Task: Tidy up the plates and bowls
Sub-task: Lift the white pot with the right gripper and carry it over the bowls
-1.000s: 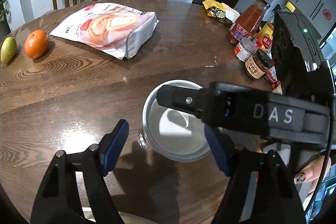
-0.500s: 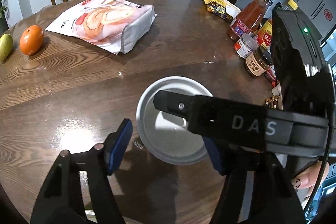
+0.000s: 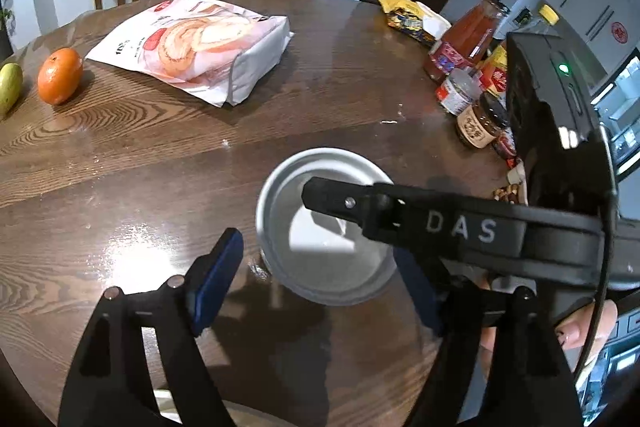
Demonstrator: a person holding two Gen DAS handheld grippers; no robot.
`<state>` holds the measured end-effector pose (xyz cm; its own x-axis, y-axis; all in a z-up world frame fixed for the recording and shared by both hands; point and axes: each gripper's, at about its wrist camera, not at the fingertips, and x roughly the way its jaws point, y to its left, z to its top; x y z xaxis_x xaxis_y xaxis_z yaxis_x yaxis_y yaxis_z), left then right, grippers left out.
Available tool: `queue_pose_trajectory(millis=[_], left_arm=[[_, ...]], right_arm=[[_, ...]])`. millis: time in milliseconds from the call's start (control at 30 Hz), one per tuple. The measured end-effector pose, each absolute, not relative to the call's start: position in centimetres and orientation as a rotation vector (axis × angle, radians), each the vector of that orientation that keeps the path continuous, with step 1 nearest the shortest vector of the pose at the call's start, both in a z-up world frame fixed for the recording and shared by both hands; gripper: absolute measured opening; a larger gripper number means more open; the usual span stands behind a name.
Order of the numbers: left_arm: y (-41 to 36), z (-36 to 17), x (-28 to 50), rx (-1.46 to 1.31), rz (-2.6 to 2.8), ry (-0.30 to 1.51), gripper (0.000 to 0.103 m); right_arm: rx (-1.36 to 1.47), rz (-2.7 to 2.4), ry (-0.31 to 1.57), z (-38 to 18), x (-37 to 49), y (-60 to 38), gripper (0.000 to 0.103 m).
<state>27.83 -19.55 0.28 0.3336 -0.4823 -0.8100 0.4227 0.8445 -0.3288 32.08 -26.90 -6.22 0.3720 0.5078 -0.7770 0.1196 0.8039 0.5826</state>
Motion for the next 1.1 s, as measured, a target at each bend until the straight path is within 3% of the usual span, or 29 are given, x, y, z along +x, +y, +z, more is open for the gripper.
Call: queue_pose_trajectory(millis=[333, 1100], left_arm=[[-20.9, -0.2, 27.2, -0.020, -0.608, 1.084, 0.084], [-21.1, 0.0, 27.2, 0.003, -0.559, 1.069, 0.081]], right_arm=[[0.618, 0.271, 1.182, -6.1, 31.9, -27.0, 0.052], [0.576, 0.273, 1.167, -5.7, 31.8, -26.2, 0.051]])
